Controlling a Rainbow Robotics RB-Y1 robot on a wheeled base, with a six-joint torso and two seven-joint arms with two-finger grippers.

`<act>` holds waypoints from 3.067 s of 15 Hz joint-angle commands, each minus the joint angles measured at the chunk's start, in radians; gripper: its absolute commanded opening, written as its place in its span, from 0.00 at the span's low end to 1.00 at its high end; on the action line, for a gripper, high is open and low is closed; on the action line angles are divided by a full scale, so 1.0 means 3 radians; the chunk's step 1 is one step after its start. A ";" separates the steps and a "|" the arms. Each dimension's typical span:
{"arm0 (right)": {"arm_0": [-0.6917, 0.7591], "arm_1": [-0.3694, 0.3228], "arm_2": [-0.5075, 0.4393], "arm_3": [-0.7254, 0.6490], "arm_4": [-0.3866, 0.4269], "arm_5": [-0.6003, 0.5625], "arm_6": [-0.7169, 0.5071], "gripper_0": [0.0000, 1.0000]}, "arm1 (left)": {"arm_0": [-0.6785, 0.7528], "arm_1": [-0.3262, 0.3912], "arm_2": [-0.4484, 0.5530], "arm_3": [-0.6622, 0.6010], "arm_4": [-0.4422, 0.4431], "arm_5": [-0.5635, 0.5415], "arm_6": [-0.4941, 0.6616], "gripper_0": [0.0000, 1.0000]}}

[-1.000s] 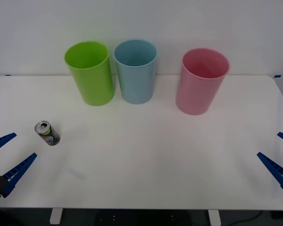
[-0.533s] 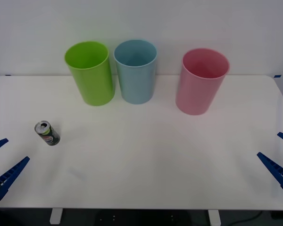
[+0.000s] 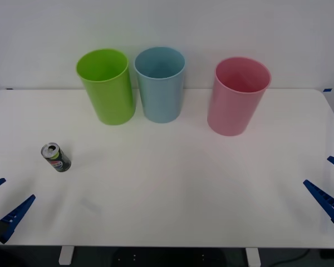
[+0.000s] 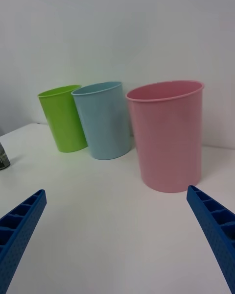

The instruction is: Grasp the object on the table and drop it into the matching bin: aluminum can to the light blue bin, PET bottle to the pink bin.

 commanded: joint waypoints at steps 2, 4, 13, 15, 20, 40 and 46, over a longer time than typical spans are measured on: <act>0.0000 0.0000 0.0000 0.0000 0.0000 0.0000 0.0000 1.00 | -0.0100 -0.0053 -0.0052 0.0291 -0.0010 0.0067 -0.0287 1.00; 0.0000 0.0000 0.0000 0.0000 0.0000 0.0000 0.0000 1.00 | -0.0217 -0.0053 -0.0087 0.0521 -0.0015 0.0093 -0.0538 1.00; 0.0000 0.0000 0.0000 0.0000 0.0000 0.0000 0.0000 1.00 | -0.0718 -0.0088 -0.0164 0.1335 0.0000 0.0139 -0.1044 1.00; 0.0000 0.0000 0.0000 0.0000 0.0000 0.0000 0.0000 1.00 | -0.0764 -0.0150 -0.0174 0.1345 0.0011 0.0210 -0.1075 1.00; 0.0000 0.0000 0.0000 0.0000 0.0000 0.0000 0.0000 1.00 | -0.0872 -0.0324 -0.0200 0.1350 0.0031 0.0425 -0.1131 1.00; 0.0000 0.0000 0.0000 0.0000 0.0000 0.0000 0.0000 1.00 | -0.1710 -0.0354 -0.0333 0.2127 0.0128 0.0824 -0.1366 1.00; 0.0000 0.0000 0.0000 0.0000 0.0000 0.0000 0.0000 1.00 | -0.1940 -0.0354 -0.0435 0.2316 0.0123 0.1023 -0.1402 1.00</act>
